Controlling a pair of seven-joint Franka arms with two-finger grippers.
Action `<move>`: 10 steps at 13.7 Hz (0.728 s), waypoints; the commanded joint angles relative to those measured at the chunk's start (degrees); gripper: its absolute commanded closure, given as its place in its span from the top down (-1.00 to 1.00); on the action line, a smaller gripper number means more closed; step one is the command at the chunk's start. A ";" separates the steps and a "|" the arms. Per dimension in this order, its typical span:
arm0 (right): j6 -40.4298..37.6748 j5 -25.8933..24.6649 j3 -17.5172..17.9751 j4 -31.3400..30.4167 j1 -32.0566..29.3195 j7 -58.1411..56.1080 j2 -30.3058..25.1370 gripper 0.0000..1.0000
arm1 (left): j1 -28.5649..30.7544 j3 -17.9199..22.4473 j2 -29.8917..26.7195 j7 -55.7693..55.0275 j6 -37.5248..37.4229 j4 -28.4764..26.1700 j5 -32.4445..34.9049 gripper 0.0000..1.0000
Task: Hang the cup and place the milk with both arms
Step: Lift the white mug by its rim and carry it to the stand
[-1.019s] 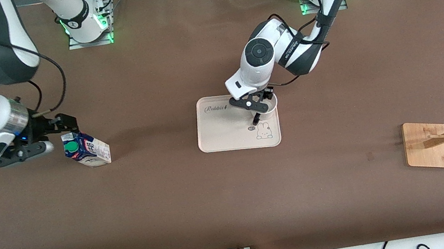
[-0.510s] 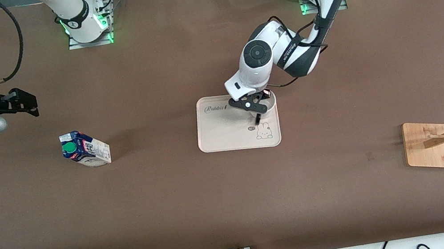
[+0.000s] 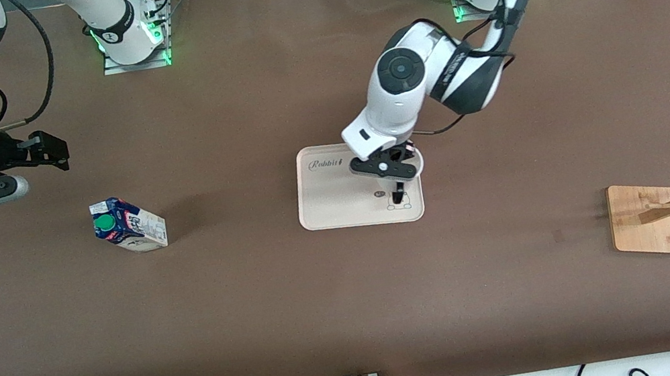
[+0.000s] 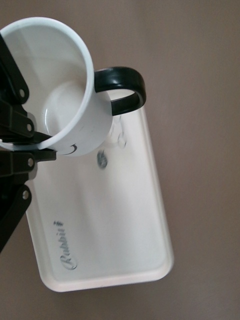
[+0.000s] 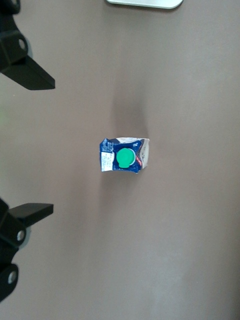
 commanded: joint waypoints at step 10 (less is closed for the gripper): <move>4.82 -1.92 31.24 -6.09 -30.69 0.02 -5.37 1.00 | 25.94 -0.56 -1.41 20.15 -23.66 20.83 -2.32 -1.00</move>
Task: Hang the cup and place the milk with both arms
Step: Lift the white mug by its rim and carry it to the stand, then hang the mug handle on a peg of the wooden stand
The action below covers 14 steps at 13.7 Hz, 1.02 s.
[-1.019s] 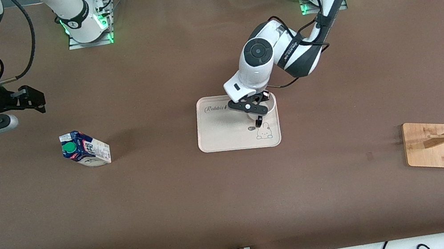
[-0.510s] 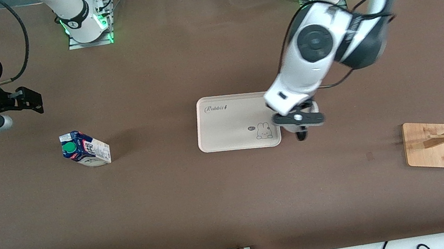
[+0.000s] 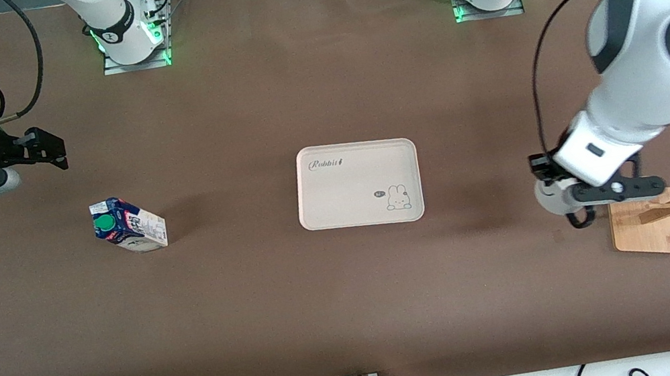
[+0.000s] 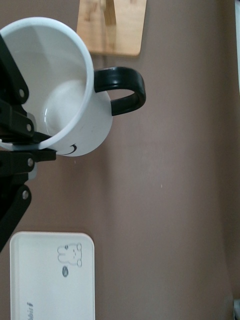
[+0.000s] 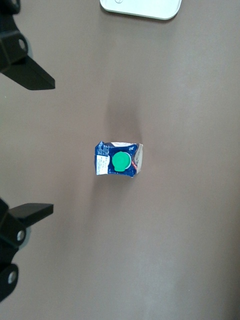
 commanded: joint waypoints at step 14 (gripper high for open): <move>1.12 -0.83 9.46 0.49 -10.19 0.85 -0.11 1.00 | 12.30 -0.26 1.01 15.54 -15.11 7.64 -1.30 -1.00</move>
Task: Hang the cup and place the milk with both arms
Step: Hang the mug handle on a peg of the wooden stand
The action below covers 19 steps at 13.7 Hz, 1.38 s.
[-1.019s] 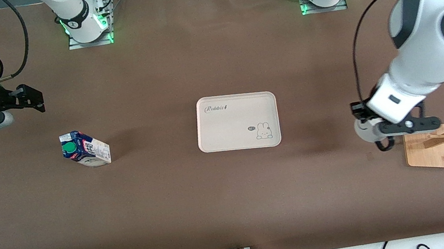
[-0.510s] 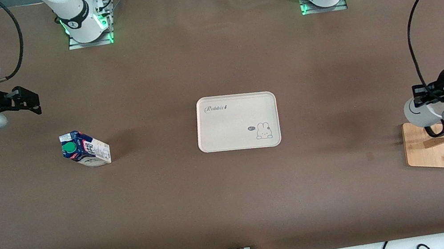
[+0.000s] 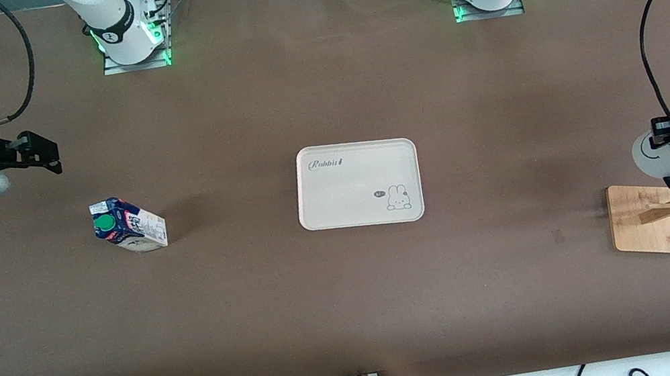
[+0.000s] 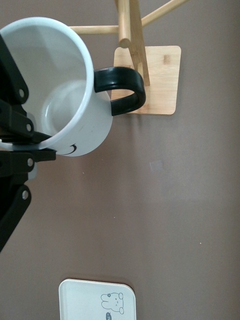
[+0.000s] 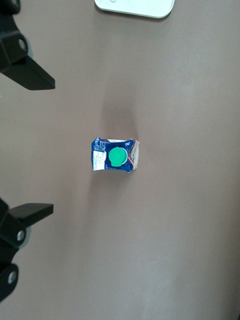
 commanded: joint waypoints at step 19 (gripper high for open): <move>0.75 -0.60 0.88 1.88 -1.58 0.82 0.51 1.00 | 3.81 2.34 2.66 11.18 -1.37 4.58 0.94 -1.00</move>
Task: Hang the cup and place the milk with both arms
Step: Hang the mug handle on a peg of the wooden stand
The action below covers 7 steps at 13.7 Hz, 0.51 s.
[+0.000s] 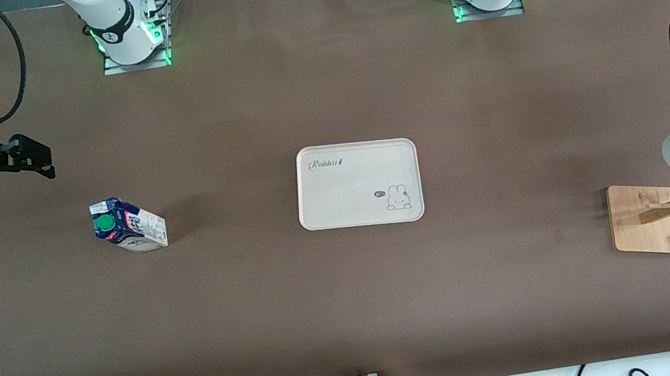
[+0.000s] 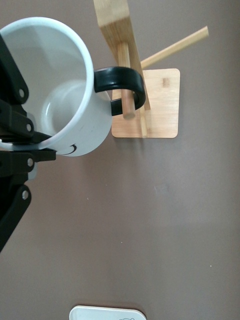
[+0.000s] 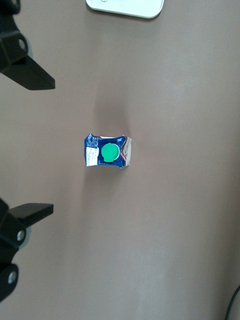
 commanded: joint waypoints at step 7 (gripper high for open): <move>-0.21 -0.69 0.78 1.15 -0.93 0.73 0.34 1.00 | -0.09 -0.36 0.26 -0.19 -1.35 2.02 0.78 1.00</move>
